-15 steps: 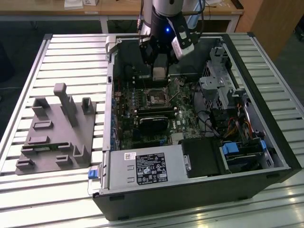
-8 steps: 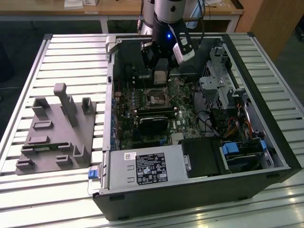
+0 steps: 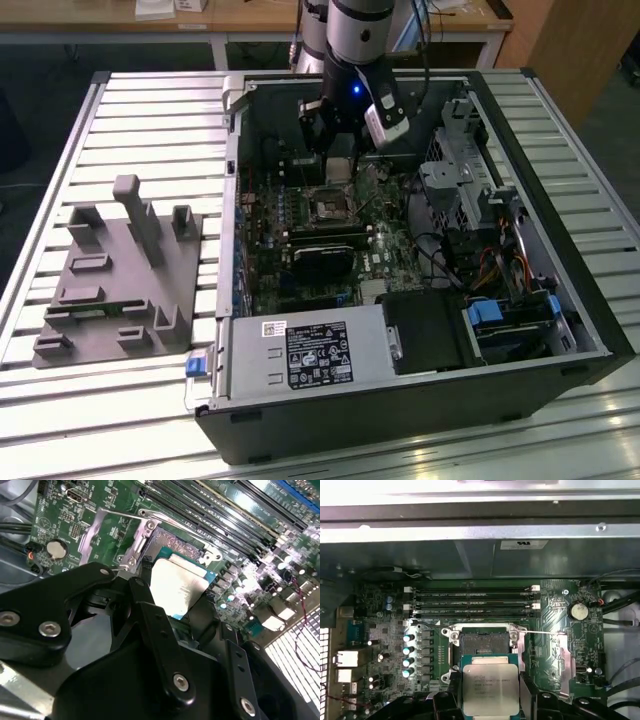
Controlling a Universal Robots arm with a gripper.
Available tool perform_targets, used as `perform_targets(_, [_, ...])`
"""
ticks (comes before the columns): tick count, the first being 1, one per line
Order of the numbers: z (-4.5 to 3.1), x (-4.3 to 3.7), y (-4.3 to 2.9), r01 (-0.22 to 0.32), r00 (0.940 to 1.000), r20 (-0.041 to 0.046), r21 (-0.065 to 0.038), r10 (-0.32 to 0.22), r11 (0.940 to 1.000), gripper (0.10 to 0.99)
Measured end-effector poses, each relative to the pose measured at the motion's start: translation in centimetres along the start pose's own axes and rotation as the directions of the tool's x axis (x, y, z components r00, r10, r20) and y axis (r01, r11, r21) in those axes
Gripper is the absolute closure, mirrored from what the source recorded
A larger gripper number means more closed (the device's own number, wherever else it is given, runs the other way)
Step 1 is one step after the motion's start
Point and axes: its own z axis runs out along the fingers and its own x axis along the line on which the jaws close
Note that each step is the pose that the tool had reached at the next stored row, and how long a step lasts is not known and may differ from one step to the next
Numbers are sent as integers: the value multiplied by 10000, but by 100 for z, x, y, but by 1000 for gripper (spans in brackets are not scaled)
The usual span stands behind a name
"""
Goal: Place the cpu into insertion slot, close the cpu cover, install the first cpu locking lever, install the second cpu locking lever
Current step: 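Place the cpu into insertion slot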
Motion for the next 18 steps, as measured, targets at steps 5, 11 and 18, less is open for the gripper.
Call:
perform_targets(5, [90,-2,-8,-1,10000,-9,-1,1,10000,545])
perform_targets(11, [110,-3,-10,-2,10000,-11,-15,2,10000,545])
perform_targets(18, [126,-3,-12,-1056,9944,85,-47,1056,9944,545])
